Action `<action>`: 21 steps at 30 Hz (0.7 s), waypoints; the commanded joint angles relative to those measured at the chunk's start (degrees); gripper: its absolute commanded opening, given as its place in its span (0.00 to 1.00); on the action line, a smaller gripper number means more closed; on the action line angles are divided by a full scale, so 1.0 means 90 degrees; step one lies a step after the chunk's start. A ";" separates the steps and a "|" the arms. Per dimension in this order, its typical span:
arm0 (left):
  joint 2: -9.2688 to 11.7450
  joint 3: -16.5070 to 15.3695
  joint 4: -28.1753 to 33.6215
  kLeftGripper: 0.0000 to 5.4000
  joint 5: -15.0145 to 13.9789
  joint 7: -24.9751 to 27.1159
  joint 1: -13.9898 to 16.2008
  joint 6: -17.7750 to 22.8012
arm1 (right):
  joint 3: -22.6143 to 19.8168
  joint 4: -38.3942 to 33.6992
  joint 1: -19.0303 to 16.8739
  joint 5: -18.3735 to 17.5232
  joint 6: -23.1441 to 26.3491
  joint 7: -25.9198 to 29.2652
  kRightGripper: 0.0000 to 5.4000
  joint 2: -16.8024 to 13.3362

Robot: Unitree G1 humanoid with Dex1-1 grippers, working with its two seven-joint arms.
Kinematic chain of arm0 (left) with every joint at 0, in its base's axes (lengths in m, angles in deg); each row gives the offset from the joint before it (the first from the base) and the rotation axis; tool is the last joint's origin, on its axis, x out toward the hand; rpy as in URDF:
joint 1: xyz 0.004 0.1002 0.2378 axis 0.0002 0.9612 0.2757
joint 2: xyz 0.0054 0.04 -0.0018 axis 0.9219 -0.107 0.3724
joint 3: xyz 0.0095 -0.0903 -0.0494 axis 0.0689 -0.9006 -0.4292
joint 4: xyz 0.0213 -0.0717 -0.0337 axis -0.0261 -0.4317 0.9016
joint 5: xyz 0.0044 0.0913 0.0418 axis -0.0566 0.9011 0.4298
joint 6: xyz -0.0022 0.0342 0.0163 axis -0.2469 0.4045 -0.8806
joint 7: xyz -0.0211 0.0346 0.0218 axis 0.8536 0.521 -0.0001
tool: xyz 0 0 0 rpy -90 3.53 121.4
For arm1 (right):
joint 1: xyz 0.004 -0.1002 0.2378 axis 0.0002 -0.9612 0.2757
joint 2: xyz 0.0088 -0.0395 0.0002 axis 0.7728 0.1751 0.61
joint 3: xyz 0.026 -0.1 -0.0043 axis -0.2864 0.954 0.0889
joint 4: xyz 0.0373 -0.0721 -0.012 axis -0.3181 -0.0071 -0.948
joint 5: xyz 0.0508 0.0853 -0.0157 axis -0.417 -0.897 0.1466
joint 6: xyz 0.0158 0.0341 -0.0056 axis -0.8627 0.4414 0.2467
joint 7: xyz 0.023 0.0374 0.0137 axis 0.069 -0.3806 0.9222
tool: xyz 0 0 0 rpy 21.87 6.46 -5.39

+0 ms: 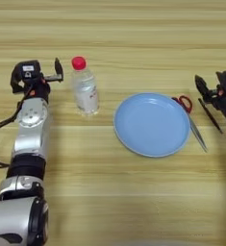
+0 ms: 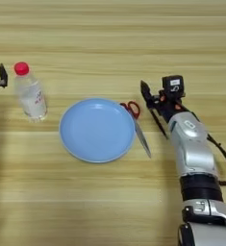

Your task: Move the objects on the table

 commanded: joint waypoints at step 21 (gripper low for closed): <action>-0.0261 0.0296 0.4617 1.00 -0.0062 0.0392 0.2857 0.1981 | 0.0218 0.0019 0.0264 0.0197 -0.0046 -0.0523 0.99 0.0371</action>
